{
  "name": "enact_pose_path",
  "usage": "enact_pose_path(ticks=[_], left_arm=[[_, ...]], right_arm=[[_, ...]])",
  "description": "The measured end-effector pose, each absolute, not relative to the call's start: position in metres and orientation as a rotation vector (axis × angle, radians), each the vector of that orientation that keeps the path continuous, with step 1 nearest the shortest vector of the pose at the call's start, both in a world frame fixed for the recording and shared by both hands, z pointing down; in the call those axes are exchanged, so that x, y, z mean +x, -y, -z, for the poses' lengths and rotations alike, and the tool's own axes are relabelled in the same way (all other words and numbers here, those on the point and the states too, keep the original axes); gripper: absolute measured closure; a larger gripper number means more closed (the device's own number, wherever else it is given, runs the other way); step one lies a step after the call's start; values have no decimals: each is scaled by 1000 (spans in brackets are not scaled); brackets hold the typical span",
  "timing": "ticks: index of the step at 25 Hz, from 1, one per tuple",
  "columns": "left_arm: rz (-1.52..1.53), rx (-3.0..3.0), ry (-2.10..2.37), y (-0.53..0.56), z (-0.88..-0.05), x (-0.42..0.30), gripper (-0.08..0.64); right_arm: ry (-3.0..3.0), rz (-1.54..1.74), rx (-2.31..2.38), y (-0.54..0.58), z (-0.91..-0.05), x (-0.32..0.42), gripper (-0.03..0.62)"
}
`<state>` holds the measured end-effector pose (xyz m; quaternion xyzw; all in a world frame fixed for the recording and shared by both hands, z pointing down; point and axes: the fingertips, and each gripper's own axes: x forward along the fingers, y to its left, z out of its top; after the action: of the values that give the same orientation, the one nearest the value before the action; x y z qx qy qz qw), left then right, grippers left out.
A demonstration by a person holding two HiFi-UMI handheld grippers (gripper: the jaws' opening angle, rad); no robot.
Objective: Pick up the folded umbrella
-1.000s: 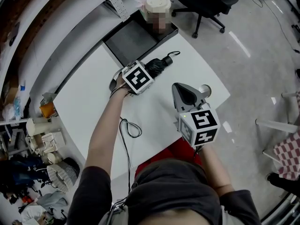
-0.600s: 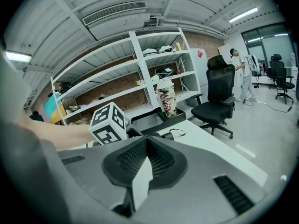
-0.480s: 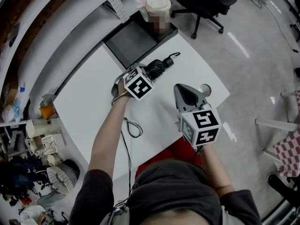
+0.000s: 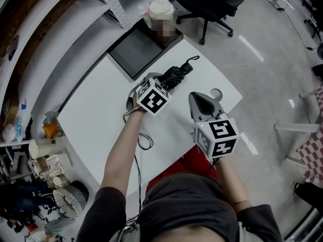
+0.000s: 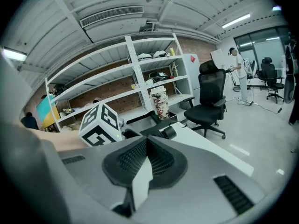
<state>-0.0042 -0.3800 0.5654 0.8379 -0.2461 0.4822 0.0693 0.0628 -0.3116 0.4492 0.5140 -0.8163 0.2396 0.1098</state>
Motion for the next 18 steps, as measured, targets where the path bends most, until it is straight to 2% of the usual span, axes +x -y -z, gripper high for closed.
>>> enact_pose_path(ticks=[18], left_arm=[[-956,2748,880,347,-459,44,301]], right_arm=[[2372,-608,1753,273,-402,100,574]])
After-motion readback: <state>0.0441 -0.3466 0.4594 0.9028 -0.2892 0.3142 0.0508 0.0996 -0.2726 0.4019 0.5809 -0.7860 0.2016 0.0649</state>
